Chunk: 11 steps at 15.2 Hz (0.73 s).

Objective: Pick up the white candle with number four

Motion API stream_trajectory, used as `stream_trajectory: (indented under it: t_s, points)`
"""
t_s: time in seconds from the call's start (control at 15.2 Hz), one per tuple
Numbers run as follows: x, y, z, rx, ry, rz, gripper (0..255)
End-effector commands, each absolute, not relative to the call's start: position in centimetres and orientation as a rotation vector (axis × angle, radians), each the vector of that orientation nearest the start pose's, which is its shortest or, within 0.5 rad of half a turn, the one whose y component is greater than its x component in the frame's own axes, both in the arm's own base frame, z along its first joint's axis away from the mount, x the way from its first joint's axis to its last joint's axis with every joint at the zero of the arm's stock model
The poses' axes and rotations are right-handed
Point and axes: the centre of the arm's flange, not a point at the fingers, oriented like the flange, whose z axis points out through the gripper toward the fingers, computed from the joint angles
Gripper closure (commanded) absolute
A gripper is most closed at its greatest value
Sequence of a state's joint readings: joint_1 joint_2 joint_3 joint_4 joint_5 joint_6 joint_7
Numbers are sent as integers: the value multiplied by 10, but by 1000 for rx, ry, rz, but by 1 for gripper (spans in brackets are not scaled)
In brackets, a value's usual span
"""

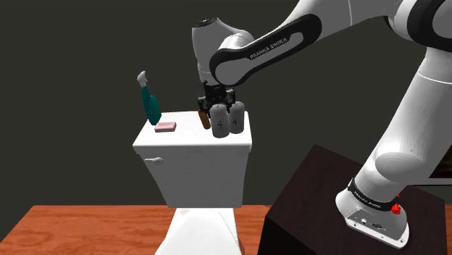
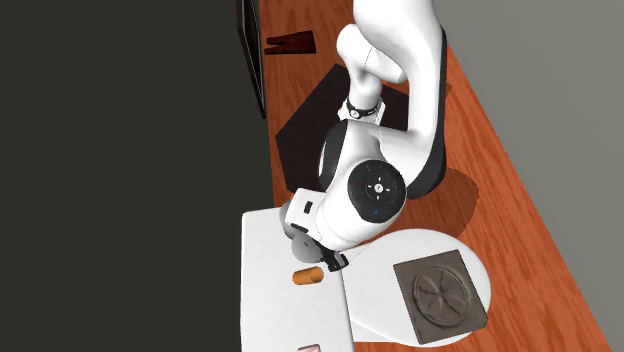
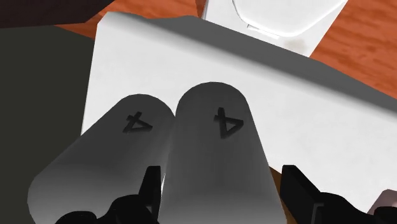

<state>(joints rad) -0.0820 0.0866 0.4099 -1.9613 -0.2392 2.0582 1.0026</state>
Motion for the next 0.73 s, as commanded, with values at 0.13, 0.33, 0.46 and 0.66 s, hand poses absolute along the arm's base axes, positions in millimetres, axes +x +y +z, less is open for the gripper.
stream_trajectory:
  t_s: [0.13, 0.33, 0.46, 0.66]
  points:
    - [552, 169, 458, -3134, 913, -202, 255]
    - [552, 169, 474, -3134, 913, -202, 255]
    - [552, 169, 484, -3134, 913, -202, 255]
    - [552, 169, 496, -3134, 913, -202, 255]
